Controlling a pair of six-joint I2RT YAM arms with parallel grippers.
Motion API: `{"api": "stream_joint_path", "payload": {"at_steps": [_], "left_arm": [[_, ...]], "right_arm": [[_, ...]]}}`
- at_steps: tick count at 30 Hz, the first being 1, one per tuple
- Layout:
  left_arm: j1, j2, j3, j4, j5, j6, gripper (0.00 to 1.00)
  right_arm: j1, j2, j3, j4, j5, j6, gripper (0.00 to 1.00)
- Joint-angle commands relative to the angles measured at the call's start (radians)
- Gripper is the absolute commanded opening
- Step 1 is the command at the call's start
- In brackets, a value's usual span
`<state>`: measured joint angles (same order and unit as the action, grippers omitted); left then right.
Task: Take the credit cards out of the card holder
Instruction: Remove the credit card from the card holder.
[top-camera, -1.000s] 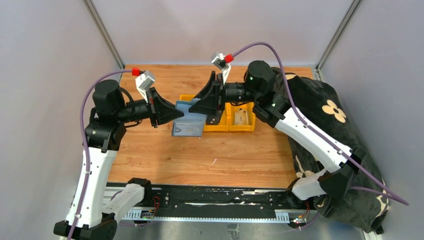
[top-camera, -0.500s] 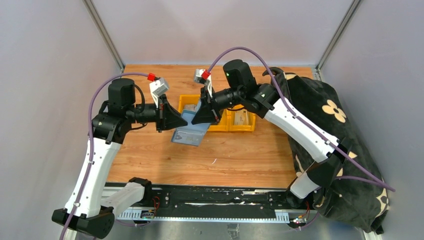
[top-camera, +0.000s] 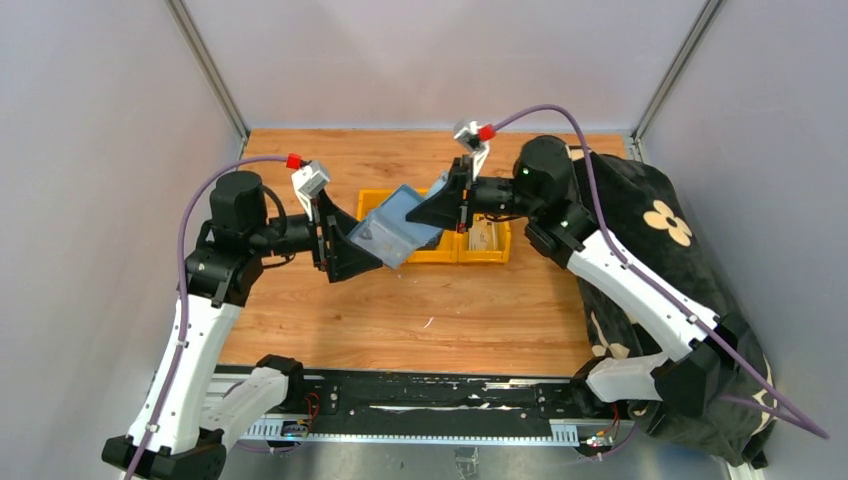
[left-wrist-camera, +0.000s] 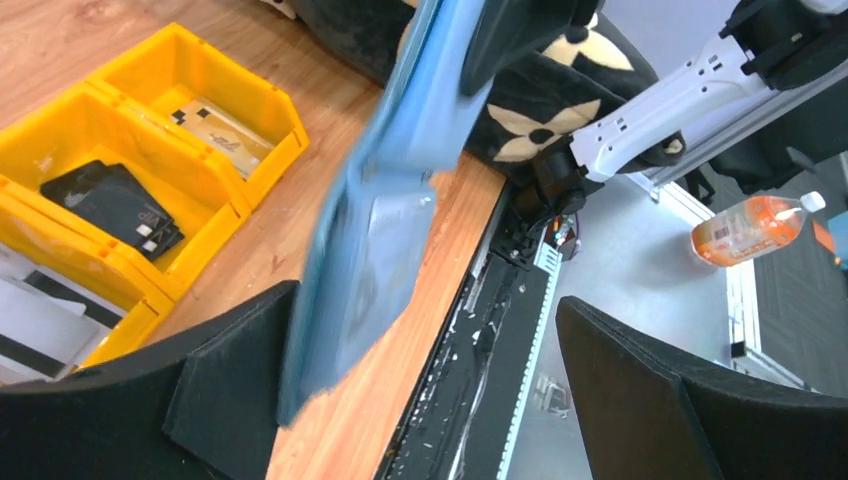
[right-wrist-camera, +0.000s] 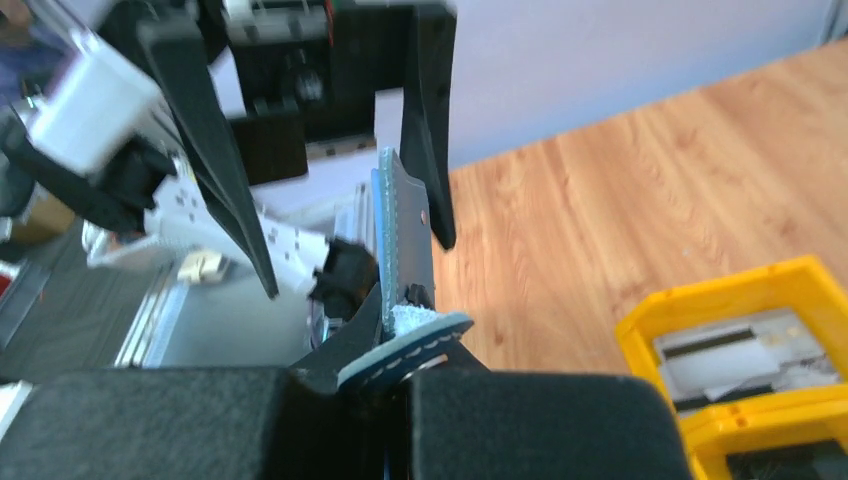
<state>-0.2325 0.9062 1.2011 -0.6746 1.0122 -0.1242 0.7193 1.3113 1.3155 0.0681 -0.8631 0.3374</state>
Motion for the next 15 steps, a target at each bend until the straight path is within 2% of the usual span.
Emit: {"api": "stream_joint_path", "payload": {"at_steps": [1,5,8,11,13,14,15], "left_arm": [[-0.004,-0.083,-0.100,0.256,-0.020,-0.253,0.99],[-0.004,-0.093,-0.152,0.442,0.004,-0.479,0.89],[-0.004,-0.082,-0.170,0.571,0.009,-0.613,0.73],[-0.004,-0.077,-0.162,0.580,-0.031,-0.618,0.47],[-0.002,-0.077,-0.147,0.525,-0.076,-0.553,0.27],[-0.002,-0.075,-0.136,0.479,-0.102,-0.525,0.17],[-0.002,-0.070,-0.120,0.429,-0.125,-0.453,0.08]], "right_arm": [[-0.031,-0.083,-0.100,0.525,0.041,0.314,0.00],[-0.029,-0.117,-0.189,0.657,0.117,0.404,0.00],[-0.025,-0.132,-0.241,0.705,0.171,0.427,0.00],[-0.017,-0.141,-0.273,0.720,0.203,0.428,0.00],[-0.012,-0.144,-0.289,0.723,0.210,0.428,0.00],[-0.012,-0.143,-0.292,0.719,0.206,0.429,0.02],[-0.011,-0.142,-0.293,0.705,0.198,0.424,0.08]]}}
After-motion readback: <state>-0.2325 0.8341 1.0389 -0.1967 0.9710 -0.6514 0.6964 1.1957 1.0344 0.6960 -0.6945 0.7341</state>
